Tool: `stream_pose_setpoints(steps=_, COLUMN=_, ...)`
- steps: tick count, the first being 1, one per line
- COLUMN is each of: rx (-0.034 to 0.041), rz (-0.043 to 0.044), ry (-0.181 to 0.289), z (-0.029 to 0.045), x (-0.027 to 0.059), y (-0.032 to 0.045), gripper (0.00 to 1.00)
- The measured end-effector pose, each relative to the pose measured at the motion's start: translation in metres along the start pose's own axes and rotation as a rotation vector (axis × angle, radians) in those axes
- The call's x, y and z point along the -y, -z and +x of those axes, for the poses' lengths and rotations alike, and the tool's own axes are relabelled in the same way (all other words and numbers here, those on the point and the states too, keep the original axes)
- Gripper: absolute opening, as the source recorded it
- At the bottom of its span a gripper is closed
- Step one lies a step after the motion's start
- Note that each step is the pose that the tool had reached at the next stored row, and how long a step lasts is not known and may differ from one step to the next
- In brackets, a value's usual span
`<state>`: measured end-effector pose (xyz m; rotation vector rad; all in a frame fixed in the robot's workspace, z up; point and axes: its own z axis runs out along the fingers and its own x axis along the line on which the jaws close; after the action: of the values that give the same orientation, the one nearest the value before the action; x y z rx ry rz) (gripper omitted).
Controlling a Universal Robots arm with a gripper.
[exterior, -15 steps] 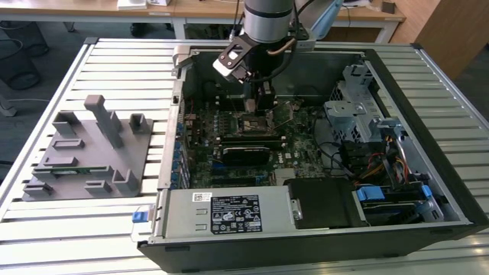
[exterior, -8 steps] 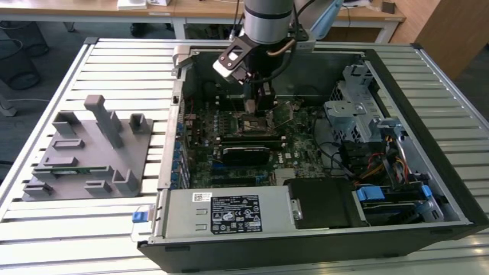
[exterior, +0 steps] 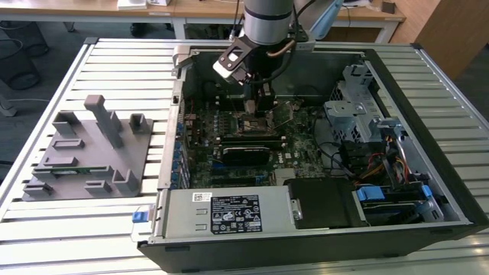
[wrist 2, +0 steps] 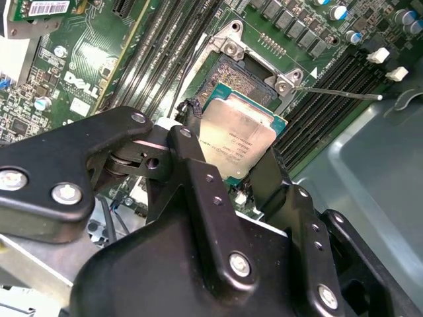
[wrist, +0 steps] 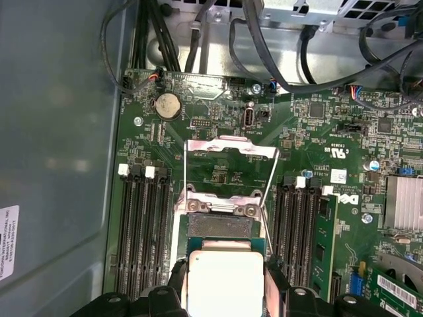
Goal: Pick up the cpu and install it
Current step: 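Place the cpu into insertion slot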
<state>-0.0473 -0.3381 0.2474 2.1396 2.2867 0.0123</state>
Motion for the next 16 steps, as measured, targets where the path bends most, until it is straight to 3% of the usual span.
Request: stream_pose_setpoints(steps=16, rx=0.0003, rz=-0.002, ry=-0.001, z=0.0, x=0.0002, y=-0.0142, gripper=0.54)
